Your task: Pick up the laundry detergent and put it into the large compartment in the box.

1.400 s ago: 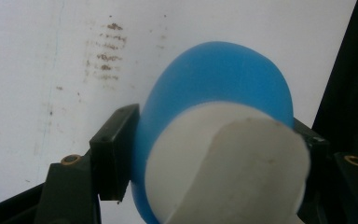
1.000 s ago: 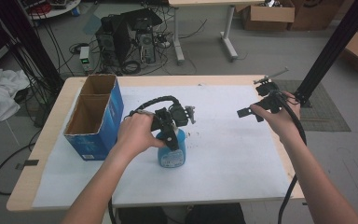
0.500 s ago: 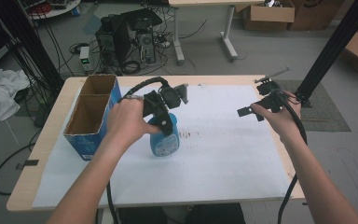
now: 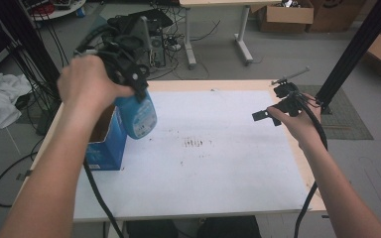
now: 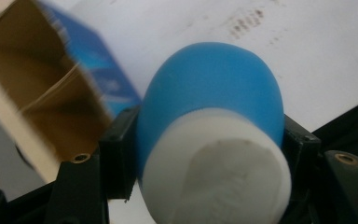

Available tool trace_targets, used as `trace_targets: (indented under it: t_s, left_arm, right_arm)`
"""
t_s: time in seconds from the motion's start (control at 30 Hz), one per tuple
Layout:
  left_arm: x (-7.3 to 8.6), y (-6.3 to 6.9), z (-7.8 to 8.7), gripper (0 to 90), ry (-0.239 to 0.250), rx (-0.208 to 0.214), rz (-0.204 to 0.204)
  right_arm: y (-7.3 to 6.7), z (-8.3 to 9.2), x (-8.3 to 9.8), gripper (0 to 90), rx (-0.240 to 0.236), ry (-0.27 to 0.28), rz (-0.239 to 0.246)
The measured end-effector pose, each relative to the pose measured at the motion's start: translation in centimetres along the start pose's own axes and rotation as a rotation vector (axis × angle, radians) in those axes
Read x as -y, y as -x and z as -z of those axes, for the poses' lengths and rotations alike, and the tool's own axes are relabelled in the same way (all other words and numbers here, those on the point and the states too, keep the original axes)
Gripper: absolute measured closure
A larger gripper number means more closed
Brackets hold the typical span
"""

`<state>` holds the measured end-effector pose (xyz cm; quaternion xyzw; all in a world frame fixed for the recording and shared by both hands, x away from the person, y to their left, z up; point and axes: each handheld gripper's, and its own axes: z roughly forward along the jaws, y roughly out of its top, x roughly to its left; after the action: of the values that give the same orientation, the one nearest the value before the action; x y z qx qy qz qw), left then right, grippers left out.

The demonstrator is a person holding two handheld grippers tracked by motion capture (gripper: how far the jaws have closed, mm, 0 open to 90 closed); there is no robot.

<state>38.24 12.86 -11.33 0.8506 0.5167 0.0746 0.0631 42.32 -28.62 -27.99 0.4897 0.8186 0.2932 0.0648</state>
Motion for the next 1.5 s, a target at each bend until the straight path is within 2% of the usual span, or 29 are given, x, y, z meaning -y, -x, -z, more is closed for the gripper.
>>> trace_targets:
  t_s: [0.03,0.13,0.37,0.43,0.6,0.77,1.0,1.27,1.5]
  left_arm:
    - [0.2,-0.9,0.5,37.2,0.005,-0.006,0.048]
    - [0.7,-3.1,1.5,37.3,0.003,-0.009,0.132]
    - [1.9,-6.9,2.1,37.3,0.010,-0.022,0.301]
    - [2.3,-8.0,2.1,37.3,0.007,-0.032,0.342]
    - [2.9,-9.5,1.5,37.3,-0.009,-0.048,0.404]
    - [3.3,-10.4,0.4,37.4,-0.019,-0.065,0.449]
    - [3.5,-10.9,-1.7,37.4,-0.034,-0.060,0.468]
    - [3.3,-11.0,-5.0,37.4,-0.074,-0.075,0.464]
    - [3.5,-11.2,-9.2,37.4,-0.125,-0.073,0.455]
  right_arm:
    - [0.0,0.1,-0.1,18.6,-0.001,-0.001,0.002]
    - [0.1,0.3,-0.1,18.7,0.002,0.001,-0.004]
    - [0.5,0.4,0.0,18.8,0.001,-0.001,-0.007]
    - [0.7,0.5,0.1,18.8,0.004,-0.001,-0.008]
    - [1.2,0.6,0.3,18.8,0.009,-0.004,-0.018]
    - [1.8,0.7,0.6,18.7,0.019,-0.009,-0.026]
    - [2.2,0.6,1.0,18.6,0.020,-0.018,-0.038]
    - [2.3,0.7,1.2,18.5,0.022,-0.016,-0.033]
    - [2.4,0.4,1.4,18.5,0.018,-0.020,-0.037]
